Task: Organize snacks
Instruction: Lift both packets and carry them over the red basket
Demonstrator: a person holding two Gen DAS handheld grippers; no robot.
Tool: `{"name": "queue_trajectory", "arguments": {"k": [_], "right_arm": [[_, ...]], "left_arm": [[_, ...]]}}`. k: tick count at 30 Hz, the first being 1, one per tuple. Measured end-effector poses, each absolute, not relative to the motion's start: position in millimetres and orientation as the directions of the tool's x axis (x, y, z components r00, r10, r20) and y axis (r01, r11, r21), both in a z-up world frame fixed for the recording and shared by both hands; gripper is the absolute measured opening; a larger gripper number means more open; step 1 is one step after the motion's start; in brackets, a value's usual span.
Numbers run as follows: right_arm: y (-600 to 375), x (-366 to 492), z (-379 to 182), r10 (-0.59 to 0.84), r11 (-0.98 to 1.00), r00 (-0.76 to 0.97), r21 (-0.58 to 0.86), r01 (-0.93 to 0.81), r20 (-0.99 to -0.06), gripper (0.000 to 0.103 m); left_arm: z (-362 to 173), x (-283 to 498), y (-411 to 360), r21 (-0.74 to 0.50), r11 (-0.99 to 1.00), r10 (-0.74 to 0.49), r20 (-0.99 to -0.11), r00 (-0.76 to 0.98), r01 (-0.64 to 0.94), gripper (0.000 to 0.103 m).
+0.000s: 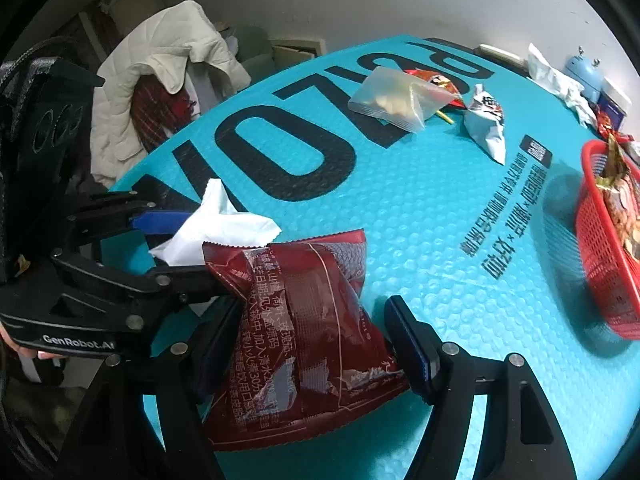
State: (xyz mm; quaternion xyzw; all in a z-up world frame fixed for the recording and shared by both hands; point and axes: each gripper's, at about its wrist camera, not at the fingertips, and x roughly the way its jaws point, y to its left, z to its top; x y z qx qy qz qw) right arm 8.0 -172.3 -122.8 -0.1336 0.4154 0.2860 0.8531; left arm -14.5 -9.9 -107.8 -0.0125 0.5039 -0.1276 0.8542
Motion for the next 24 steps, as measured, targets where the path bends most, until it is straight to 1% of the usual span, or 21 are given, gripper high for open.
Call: {"name": "queue_trajectory", "arguments": {"k": [6,10,12,13,14,16,17,18,21,24], "right_arm": [[-184,0,-124,0.376,0.809,0.516,0.000,-0.588,-0.769,0.071],[-184,-4,-127,0.362,0.807,0.537,-0.031,-0.590,-0.762,0.071],[-183,-5,-127,0.359,0.808,0.542,-0.039,-0.588,-0.760,0.071],[-183,-5,-127,0.356,0.808,0.545,-0.043,-0.588,-0.759,0.071],[-183,-5,-128,0.354,0.808,0.548,-0.047,-0.587,-0.757,0.071],[-182,-6,-128,0.348,0.810,0.556,-0.057,-0.584,-0.755,0.069],[-182,-7,-128,0.344,0.812,0.561,-0.062,-0.580,-0.753,0.067],[-182,-7,-127,0.343,0.814,0.565,-0.062,-0.577,-0.750,0.060],[-182,-10,-124,0.356,0.819,0.571,-0.047,-0.572,-0.740,0.054],[-180,-13,-122,0.377,0.812,0.570,-0.035,-0.582,-0.730,0.050]], "left_arm": [[-111,-17,-25,-0.014,0.976,-0.125,-0.853,0.507,0.216,0.062],[-111,-16,-22,-0.025,0.978,-0.129,-0.850,0.510,0.205,0.062],[-111,-17,-23,-0.018,0.980,-0.122,-0.845,0.521,0.200,0.058],[-110,-19,-24,-0.019,0.979,-0.125,-0.841,0.526,0.202,0.050],[-110,-19,-24,-0.021,0.979,-0.128,-0.840,0.528,0.204,0.044],[-109,-20,-25,-0.024,0.979,-0.129,-0.839,0.528,0.201,0.042],[-109,-20,-24,-0.029,0.980,-0.131,-0.839,0.529,0.197,0.040],[-109,-21,-23,-0.034,0.981,-0.133,-0.838,0.529,0.192,0.038],[-107,-21,-17,-0.063,0.983,-0.147,-0.840,0.523,0.175,0.033],[-106,-24,-10,-0.070,0.986,-0.140,-0.843,0.519,0.152,0.032]]}}
